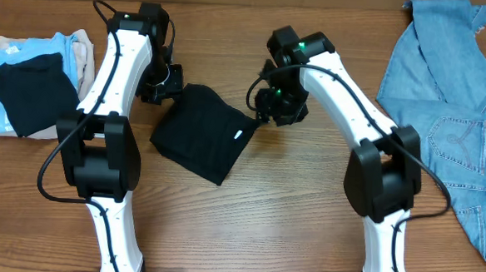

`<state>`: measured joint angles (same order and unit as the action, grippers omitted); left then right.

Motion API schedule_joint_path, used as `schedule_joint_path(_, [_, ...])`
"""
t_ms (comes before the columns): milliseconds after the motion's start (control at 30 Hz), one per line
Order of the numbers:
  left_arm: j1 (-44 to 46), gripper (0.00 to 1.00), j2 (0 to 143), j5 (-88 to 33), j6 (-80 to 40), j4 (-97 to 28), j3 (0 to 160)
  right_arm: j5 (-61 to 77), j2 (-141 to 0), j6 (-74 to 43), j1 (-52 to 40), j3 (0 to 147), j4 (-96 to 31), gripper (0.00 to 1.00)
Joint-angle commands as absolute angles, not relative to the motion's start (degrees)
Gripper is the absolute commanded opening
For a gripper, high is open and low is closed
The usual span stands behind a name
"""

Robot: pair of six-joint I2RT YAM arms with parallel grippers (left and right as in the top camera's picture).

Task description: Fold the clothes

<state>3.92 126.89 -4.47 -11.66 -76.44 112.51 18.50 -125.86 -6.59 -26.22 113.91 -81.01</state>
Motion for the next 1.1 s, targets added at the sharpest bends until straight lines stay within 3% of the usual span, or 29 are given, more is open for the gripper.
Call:
schedule_joint_path(0, [3.9, 0.47, 126.7, -3.9, -10.3, -76.3, 112.2, 22.8, -123.4, -5.1, -30.7, 114.8, -81.5, 0.56])
schedule_joint_path(500, [3.6, 0.47, 126.7, -3.9, -9.8, -76.4, 112.2, 21.8, -123.4, -10.1, -39.4, 101.3, -70.0, 0.53])
schedule_joint_path(567, [3.6, 0.47, 126.7, -3.9, -9.8, -76.4, 112.2, 22.7, -123.4, -11.0, -39.5, 99.2, -68.2, 0.42])
schedule_joint_path(600, [3.6, 0.47, 126.7, -3.9, -9.8, -76.4, 112.2, 24.0, -123.4, -10.9, -39.6, 98.6, -67.9, 0.27])
schedule_joint_path(633, [3.6, 0.47, 126.7, -3.9, -9.8, -76.4, 112.2, 25.5, -123.4, -10.8, -39.6, 98.3, -68.0, 0.19])
schedule_joint_path(700, [3.6, 0.47, 126.7, -3.9, -9.8, -76.4, 112.2, 29.2, -123.4, -8.5, -39.6, 98.1, -68.7, 0.09])
schedule_joint_path(767, [3.6, 0.47, 126.7, -3.9, -9.6, -76.4, 112.2, 31.2, -123.3, -7.6, -39.6, 98.1, -69.8, 0.04])
schedule_joint_path(900, [3.6, 0.47, 126.7, -3.9, -9.6, -76.4, 112.2, 31.3, -123.3, -5.8, -39.6, 98.1, -72.5, 0.04])
schedule_joint_path(1067, [3.6, 0.49, 126.7, -3.9, -9.6, -76.5, 112.2, 28.4, -123.3, -2.8, -39.6, 97.9, -74.7, 0.12])
